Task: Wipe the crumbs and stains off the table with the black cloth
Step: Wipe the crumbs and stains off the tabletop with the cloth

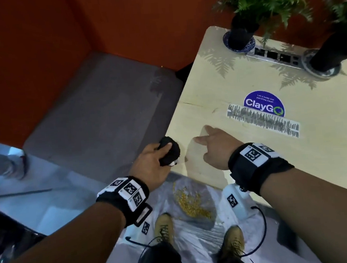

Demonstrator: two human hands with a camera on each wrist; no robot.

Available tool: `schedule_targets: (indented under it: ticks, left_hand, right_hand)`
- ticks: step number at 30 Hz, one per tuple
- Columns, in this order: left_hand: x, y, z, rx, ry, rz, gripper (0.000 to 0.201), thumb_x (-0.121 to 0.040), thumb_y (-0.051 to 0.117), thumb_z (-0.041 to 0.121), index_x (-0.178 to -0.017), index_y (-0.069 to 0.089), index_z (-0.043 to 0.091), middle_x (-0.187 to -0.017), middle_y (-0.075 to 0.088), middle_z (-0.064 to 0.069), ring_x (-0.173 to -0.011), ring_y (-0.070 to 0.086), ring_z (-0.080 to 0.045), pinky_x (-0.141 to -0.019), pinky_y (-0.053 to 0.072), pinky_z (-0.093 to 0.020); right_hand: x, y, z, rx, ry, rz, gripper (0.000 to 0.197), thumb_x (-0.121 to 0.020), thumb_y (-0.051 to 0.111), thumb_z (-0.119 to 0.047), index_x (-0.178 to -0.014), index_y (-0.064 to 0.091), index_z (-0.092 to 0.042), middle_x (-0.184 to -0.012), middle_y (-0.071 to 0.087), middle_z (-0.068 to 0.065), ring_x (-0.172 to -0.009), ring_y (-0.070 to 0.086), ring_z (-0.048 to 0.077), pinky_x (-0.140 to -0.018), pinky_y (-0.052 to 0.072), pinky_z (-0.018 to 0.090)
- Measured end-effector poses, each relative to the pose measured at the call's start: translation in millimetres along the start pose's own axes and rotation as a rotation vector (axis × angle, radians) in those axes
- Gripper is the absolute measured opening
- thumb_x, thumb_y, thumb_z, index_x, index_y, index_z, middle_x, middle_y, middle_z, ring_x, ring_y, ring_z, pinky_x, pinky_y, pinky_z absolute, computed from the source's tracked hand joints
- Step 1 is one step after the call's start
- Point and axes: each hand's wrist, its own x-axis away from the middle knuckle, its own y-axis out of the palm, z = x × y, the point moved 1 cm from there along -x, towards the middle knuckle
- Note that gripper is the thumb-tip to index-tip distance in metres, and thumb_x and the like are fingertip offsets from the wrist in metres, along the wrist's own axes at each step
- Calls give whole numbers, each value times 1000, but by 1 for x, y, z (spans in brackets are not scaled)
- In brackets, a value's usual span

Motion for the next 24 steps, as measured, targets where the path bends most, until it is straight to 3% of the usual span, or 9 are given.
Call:
schedule_targets:
  ticks: [6, 11, 14, 17, 20, 24]
  left_hand:
    - [33, 39, 16, 181, -198, 176, 63, -82, 65, 12, -141, 46, 25, -146, 29, -4, -127, 47, -20, -104, 27, -13]
    - [47, 61, 38, 168, -270, 249, 65, -81, 68, 13, -142, 45, 20, -147, 22, -10, -130, 44, -26, -101, 24, -11]
    - [55, 76, 51, 132, -279, 272, 67, -80, 71, 13, -142, 46, 18, -148, 20, -15, -127, 45, -30, -100, 23, -9]
    - [65, 95, 72, 115, -286, 243, 67, -82, 69, 16, -144, 43, 19, -143, 24, -14, -121, 49, -32, -99, 31, -12]
    - [70, 116, 90, 161, -280, 211, 65, -85, 66, 10, -144, 42, 19, -137, 27, -10, -121, 49, -29, -90, 23, -2]
    - [74, 133, 104, 113, -250, 156, 70, -84, 64, 10, -146, 36, 25, -133, 29, -9, -118, 50, -26, -93, 23, -5]
  right_hand:
    - [22, 8, 17, -28, -70, -49, 70, -92, 39, 1, -151, 22, -32, -162, -11, -4, -149, -2, 17, -120, 17, 38]
    - [40, 17, 41, -111, -138, -20, 67, -91, 36, 1, -150, 28, -29, -162, -2, -7, -149, 6, 17, -118, 18, 32]
    - [48, 24, 55, -150, -162, 1, 62, -89, 37, 2, -146, 36, -23, -161, 13, -5, -146, 18, 20, -114, 26, 32]
    - [57, 29, 69, -154, -199, 17, 62, -89, 35, 5, -146, 36, -21, -158, 18, -5, -144, 21, 22, -115, 28, 34]
    - [67, 33, 80, -153, -236, 30, 62, -90, 33, 7, -146, 37, -19, -157, 21, -2, -144, 21, 23, -115, 27, 36]
    - [75, 42, 93, -158, -269, 49, 61, -88, 33, 9, -143, 41, -17, -157, 23, 2, -144, 22, 24, -117, 25, 36]
